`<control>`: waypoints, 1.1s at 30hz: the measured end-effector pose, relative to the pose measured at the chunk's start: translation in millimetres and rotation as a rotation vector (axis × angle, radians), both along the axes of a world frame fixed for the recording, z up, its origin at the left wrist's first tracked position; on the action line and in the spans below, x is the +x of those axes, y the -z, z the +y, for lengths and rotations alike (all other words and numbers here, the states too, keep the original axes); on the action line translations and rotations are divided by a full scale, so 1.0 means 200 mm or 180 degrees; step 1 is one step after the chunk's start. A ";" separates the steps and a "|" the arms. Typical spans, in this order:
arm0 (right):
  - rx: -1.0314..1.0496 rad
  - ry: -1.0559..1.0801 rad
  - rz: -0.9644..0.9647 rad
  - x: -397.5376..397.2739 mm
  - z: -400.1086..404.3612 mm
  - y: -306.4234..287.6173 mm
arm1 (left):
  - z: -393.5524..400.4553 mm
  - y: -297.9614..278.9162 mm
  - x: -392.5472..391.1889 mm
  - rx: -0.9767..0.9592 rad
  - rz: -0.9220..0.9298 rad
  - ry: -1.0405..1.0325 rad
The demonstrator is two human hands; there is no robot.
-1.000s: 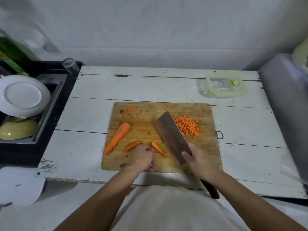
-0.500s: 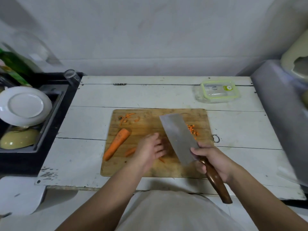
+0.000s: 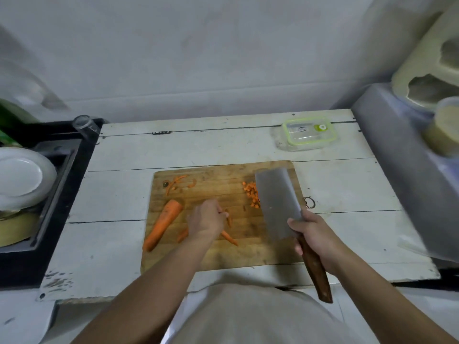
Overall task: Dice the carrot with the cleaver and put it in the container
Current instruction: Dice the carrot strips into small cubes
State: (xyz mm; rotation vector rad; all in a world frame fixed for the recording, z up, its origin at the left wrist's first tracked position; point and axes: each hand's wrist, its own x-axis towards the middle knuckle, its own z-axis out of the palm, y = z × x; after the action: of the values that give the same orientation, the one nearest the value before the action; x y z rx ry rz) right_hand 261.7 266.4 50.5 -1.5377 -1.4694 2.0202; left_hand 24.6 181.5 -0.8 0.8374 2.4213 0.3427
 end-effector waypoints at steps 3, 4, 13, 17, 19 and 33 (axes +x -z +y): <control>0.0145 -0.0086 -0.0138 -0.01 -0.02 0.00 | -0.07 0.02 -0.07 0.0190 -0.0180 -0.0094; 0.0252 -0.0130 -0.0249 -0.02 -0.03 0.00 | -0.08 0.03 -0.07 0.0256 -0.0254 -0.0100; 0.2221 -0.1637 -0.1916 -0.23 -0.12 0.04 | -0.07 0.05 0.10 0.0348 0.0507 0.0200; 0.2538 -0.1860 -0.2057 -0.30 -0.14 0.03 | -0.14 0.11 0.11 0.0771 0.0715 0.0432; 0.2640 -0.1931 -0.2079 -0.30 -0.17 0.04 | -0.24 0.17 0.08 0.1181 0.1041 0.1069; 0.2844 -0.2310 -0.2138 -0.37 -0.24 0.06 | -0.29 0.21 0.03 0.0886 0.0849 0.2248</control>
State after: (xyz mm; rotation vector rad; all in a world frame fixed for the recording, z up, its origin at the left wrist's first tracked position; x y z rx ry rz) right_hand 188.4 219.0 39.1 -1.3737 -2.9422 0.6812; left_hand 30.4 122.8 -43.3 1.8804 2.1410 0.3020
